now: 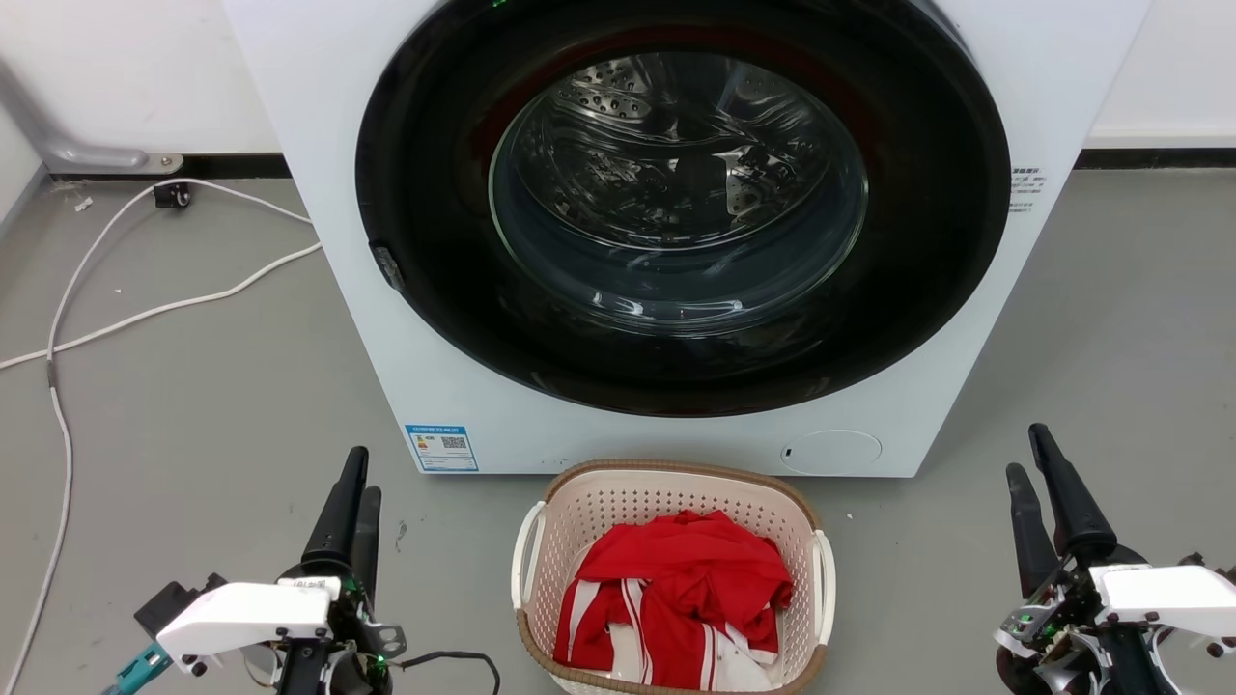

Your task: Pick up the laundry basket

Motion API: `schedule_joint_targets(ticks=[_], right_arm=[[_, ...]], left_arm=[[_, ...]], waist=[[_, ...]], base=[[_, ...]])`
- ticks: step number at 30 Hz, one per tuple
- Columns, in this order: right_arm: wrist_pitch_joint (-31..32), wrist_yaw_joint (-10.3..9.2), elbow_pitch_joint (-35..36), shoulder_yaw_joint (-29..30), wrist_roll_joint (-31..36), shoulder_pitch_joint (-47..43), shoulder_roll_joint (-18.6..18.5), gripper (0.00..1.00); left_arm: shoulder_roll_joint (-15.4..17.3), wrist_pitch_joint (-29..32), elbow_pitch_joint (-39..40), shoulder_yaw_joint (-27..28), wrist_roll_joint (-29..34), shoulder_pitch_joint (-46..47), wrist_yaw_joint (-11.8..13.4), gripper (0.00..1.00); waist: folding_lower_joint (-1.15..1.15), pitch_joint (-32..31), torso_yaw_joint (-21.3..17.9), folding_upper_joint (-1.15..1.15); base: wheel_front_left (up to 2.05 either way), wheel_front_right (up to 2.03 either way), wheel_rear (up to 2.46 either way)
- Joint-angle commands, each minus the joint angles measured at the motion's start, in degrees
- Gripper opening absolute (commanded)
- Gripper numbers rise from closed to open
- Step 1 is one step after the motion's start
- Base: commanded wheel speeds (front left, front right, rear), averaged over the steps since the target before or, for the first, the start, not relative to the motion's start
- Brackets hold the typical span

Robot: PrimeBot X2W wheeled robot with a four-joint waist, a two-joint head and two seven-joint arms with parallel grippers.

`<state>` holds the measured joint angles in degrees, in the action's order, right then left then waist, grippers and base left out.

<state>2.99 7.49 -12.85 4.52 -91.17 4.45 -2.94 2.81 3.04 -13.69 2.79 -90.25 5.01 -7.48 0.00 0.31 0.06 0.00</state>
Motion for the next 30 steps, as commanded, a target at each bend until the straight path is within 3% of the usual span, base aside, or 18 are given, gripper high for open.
schedule_joint_targets(ticks=[1, 12, 30], right_arm=[[-0.68, 0.0, 1.66, -0.33, 1.02, 0.46, -0.09, 1.0], [-3.14, 0.0, 3.88, -1.07, 9.54, 0.14, -0.07, 1.0], [-6.99, 0.0, 7.34, -1.42, 38.72, -1.24, -0.04, 1.0]], left_arm=[[0.17, -0.78, 1.75, -0.47, 1.31, 1.86, 0.0, 1.0], [0.15, -3.23, 4.75, -1.27, 9.28, 2.07, 0.0, 1.0], [0.15, -7.06, 6.07, -2.94, 32.08, 2.8, -0.01, 1.0]], waist=[[0.0, 0.03, 0.03, 0.0], [0.0, 0.24, 0.12, 0.0], [0.0, 0.36, 0.35, 0.0]], base=[[0.0, 0.0, 0.0], [0.0, 0.0, 0.0], [0.0, 0.0, 0.0]])
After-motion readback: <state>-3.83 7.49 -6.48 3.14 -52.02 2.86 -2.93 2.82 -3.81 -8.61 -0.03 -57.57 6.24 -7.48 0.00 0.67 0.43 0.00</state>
